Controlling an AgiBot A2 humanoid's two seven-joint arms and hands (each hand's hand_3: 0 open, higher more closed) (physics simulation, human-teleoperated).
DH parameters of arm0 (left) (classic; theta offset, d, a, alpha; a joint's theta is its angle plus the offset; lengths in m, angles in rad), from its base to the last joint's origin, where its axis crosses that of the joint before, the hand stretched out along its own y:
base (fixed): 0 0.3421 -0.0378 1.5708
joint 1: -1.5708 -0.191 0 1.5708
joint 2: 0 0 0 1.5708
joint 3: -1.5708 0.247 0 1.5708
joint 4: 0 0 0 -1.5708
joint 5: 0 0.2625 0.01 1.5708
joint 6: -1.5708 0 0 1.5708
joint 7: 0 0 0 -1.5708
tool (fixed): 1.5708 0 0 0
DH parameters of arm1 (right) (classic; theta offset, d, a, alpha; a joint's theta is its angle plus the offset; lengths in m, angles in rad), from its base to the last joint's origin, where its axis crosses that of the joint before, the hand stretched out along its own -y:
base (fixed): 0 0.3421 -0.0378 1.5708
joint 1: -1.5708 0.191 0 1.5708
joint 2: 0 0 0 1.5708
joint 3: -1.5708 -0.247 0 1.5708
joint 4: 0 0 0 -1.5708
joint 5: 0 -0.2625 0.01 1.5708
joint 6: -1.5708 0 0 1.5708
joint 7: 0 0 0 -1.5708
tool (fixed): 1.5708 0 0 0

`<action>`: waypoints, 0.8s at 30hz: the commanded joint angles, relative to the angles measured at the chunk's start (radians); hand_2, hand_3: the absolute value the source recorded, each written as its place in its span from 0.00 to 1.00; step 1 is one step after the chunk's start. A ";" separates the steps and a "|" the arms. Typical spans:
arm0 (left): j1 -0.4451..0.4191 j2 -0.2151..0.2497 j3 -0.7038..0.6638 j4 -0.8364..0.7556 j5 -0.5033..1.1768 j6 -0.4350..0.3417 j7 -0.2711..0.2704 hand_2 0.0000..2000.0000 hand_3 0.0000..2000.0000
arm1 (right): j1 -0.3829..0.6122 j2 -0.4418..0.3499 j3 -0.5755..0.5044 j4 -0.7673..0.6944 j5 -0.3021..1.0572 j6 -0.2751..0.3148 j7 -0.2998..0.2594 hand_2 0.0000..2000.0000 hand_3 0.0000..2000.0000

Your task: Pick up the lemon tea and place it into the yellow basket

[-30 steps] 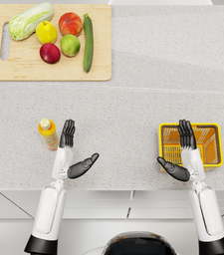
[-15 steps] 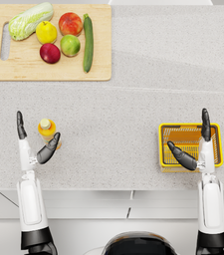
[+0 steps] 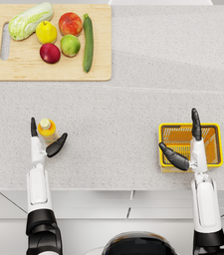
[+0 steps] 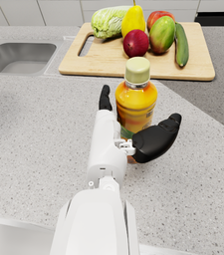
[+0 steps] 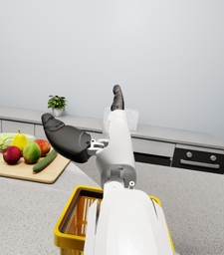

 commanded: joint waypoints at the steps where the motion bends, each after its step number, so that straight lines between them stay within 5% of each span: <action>1: 0.133 0.013 0.014 0.236 0.000 0.000 0.000 0.00 0.00 | 0.003 -0.003 0.003 0.010 0.000 0.000 0.000 0.00 0.00; 5: 0.208 0.023 -0.001 0.384 0.000 0.000 0.000 0.00 0.00 | 0.000 -0.009 -0.002 0.009 0.000 0.000 0.000 0.00 0.00; 8: 0.166 0.025 -0.020 0.302 0.000 0.000 0.000 0.00 0.00 | -0.001 -0.014 0.003 -0.015 0.000 0.000 0.000 0.00 0.00; 9: 0.142 0.027 -0.041 0.252 0.000 0.000 0.000 0.68 0.16 | -0.003 -0.016 0.004 -0.025 0.000 0.000 0.000 0.00 0.00; 10: 0.108 0.029 -0.051 0.181 0.000 -0.008 0.001 1.00 0.33 | 0.000 -0.018 0.015 -0.048 0.000 0.000 0.000 0.00 0.00; 14: -0.029 0.036 -0.106 -0.189 0.001 0.000 0.003 1.00 0.98 | 0.014 -0.031 0.082 -0.189 0.000 0.000 0.000 0.00 0.00; 17: -0.085 0.046 -0.128 -0.477 0.000 -0.014 -0.003 1.00 1.00 | 0.063 -0.062 0.168 -0.283 0.000 0.000 0.000 0.00 0.00; 24: -0.077 0.053 0.052 -0.730 0.000 -0.081 0.000 1.00 1.00 | 0.120 -0.117 0.310 -0.337 0.000 0.000 0.000 0.00 0.00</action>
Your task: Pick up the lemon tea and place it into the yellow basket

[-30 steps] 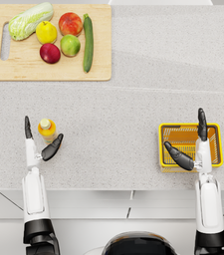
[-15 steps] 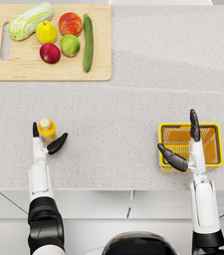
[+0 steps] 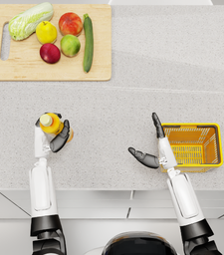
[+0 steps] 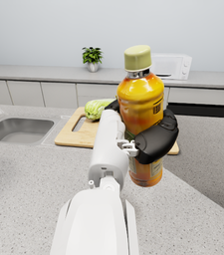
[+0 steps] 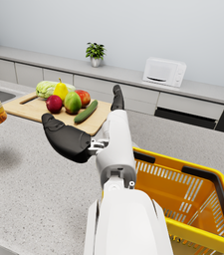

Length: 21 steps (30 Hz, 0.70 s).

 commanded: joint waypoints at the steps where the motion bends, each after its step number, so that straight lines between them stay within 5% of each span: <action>1: 0.017 0.005 0.137 -0.170 0.000 -0.006 0.001 1.00 1.00 | 0.061 -0.038 0.059 -0.024 0.000 0.000 0.000 0.00 0.00; 10: 0.102 0.081 0.349 -0.238 0.000 -0.063 0.003 1.00 1.00 | 0.097 -0.085 0.131 -0.037 0.000 0.000 0.000 0.00 0.00; 20: 0.070 0.092 0.464 -0.275 0.000 -0.061 0.004 1.00 1.00 | 0.130 -0.127 0.103 -0.034 0.000 0.000 0.000 0.00 0.00; 21: 0.067 0.091 0.462 -0.275 0.001 -0.060 0.003 1.00 1.00 | 0.123 -0.124 0.101 -0.020 0.000 0.011 -0.003 0.68 0.16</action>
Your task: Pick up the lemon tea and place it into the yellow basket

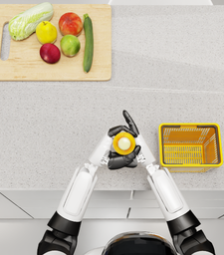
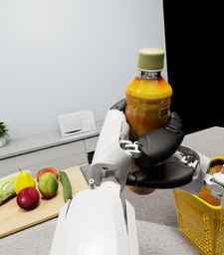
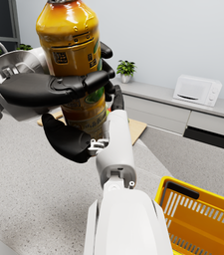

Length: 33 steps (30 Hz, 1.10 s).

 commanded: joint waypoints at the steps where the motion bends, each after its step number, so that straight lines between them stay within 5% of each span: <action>1: 0.007 0.001 0.005 0.003 0.002 0.006 0.000 1.00 1.00 | 0.024 -0.011 -0.015 0.019 0.002 0.084 -0.001 1.00 0.33; 4: 0.000 -0.007 -0.007 0.013 0.000 -0.005 -0.010 1.00 1.00 | 0.021 -0.002 -0.005 0.039 0.004 0.208 -0.001 1.00 0.82; 5: 0.001 -0.005 -0.012 0.025 -0.001 -0.005 -0.012 0.32 0.84 | 0.021 -0.002 -0.011 0.045 0.004 0.197 -0.003 1.00 0.98; 6: -0.008 -0.008 -0.022 0.026 -0.002 -0.003 -0.016 0.00 0.67 | 0.023 -0.004 -0.014 0.049 0.004 0.191 -0.003 1.00 1.00; 10: -0.088 -0.031 -0.106 -0.057 -0.003 0.064 -0.013 0.00 0.02 | 0.056 -0.004 -0.096 0.076 0.003 0.180 0.014 1.00 1.00; 17: -0.202 -0.042 -0.448 -0.211 -0.002 0.129 -0.004 0.00 0.00 | 0.055 -0.009 -0.518 0.181 0.000 0.214 0.006 1.00 1.00; 25: -0.200 -0.038 -0.468 -0.142 -0.002 0.140 -0.003 0.00 0.00 | -0.004 -0.007 -0.693 0.133 -0.001 0.245 -0.006 1.00 1.00; 29: -0.207 -0.036 -0.470 -0.144 -0.002 0.141 -0.003 0.00 0.00 | -0.040 -0.012 -0.741 0.109 -0.001 0.245 -0.234 1.00 1.00; 33: -0.217 -0.033 -0.462 -0.154 -0.002 0.141 -0.003 0.00 0.00 | -0.074 -0.017 -0.739 0.113 -0.001 0.275 -0.331 1.00 1.00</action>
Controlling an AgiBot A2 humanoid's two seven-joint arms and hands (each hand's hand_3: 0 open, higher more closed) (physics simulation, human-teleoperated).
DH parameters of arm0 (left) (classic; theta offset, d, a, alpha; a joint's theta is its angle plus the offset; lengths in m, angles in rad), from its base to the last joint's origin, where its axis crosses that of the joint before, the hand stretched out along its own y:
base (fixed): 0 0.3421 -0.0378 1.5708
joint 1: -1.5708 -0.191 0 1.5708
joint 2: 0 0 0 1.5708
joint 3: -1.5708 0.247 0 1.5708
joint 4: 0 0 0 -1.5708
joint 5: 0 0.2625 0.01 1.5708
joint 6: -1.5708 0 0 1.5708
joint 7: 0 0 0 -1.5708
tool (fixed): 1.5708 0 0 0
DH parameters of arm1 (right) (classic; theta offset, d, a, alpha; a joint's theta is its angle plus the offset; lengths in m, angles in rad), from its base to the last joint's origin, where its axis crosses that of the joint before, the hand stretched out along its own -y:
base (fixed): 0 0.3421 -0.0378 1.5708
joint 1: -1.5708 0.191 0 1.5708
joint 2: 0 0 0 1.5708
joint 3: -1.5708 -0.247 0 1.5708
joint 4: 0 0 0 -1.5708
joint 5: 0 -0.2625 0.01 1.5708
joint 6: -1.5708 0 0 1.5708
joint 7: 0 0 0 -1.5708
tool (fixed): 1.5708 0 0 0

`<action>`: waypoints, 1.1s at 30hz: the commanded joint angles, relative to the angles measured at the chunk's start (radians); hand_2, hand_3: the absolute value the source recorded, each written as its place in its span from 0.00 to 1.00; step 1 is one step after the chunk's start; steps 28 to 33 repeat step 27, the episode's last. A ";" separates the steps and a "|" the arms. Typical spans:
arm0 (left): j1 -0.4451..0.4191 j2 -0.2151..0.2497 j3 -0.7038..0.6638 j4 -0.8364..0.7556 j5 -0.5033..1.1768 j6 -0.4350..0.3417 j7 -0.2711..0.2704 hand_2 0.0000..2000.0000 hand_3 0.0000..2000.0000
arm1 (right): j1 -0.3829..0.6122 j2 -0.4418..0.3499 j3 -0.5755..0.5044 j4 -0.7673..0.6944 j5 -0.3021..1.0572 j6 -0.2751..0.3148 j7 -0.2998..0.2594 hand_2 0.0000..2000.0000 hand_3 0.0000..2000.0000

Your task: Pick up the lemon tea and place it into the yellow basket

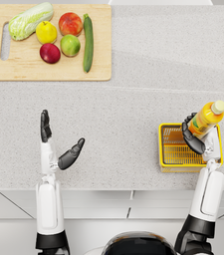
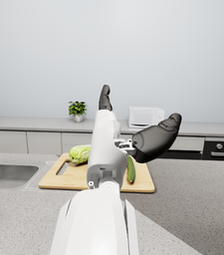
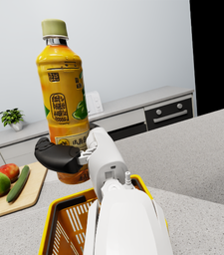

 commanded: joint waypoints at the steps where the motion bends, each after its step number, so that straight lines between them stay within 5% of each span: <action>1: 0.006 0.001 0.009 -0.005 0.000 0.000 0.000 0.00 0.00 | -0.010 -0.002 -0.006 0.002 0.000 -0.002 -0.009 1.00 1.00; 2: 0.008 0.001 0.008 -0.007 0.000 0.000 0.000 0.00 0.00 | -0.018 -0.004 -0.010 0.004 0.000 0.005 -0.014 0.32 0.84; 3: 0.020 0.002 0.012 -0.001 0.000 0.000 0.000 0.00 0.00 | -0.021 -0.005 -0.013 0.006 0.000 -0.048 -0.015 0.00 0.67; 5: 0.067 0.002 0.019 0.023 0.000 0.000 0.000 0.00 0.00 | -0.027 -0.007 0.029 0.106 -0.001 -0.143 0.005 0.00 0.35; 7: 0.165 -0.002 0.010 0.068 0.000 0.000 0.000 0.00 0.00 | 0.025 0.015 0.094 0.152 -0.001 -0.216 0.164 0.00 0.02; 10: 0.292 -0.033 -0.006 0.122 0.000 0.000 0.000 0.00 0.00 | 0.133 0.057 0.100 0.142 -0.001 -0.260 0.272 0.00 0.00; 14: 0.329 -0.031 -0.065 0.194 0.000 0.000 0.000 0.00 0.00 | 0.157 0.063 0.037 0.081 -0.001 -0.279 0.318 0.00 0.00; 33: 0.307 -0.027 -0.063 0.210 0.000 0.000 0.000 0.00 0.00 | 0.128 0.057 0.045 0.077 -0.001 -0.286 0.334 0.00 0.00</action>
